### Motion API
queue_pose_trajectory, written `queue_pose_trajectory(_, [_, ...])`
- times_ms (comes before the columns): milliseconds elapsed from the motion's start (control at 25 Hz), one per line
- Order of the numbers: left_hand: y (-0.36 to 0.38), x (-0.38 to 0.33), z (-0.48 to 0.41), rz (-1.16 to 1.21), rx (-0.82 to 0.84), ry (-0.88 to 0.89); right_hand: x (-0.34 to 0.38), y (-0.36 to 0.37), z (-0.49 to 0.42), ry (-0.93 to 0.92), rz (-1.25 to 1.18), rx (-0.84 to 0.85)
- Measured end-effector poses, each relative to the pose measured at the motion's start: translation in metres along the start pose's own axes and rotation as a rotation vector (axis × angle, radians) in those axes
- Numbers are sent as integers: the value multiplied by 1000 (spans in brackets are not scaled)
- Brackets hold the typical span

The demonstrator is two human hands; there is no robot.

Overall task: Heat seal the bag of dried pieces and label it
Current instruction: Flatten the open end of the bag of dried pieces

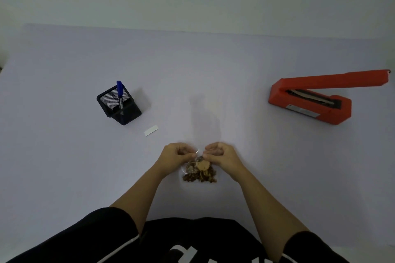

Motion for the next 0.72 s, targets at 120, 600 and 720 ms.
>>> queue_pose_trajectory(120, [-1,1,-1,-25,1,-22,-9,1,0,91,-96,-16])
queue_pose_trajectory(600, [0,-1,2,46,9,-73,0,-5,-2,88,66,7])
queue_pose_trajectory(720, [0,-1,6,157,61,-109,-3,-7,-2,140,14,9])
Point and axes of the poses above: each hand's wrist, its own z-axis away from the middle knuckle, its own y-axis out of the palm, x = y × z, the point moved 6 cm from there along -z, towards the middle knuckle, and after that the axes turned 4 degrees about -x, right-handed, at the moved point
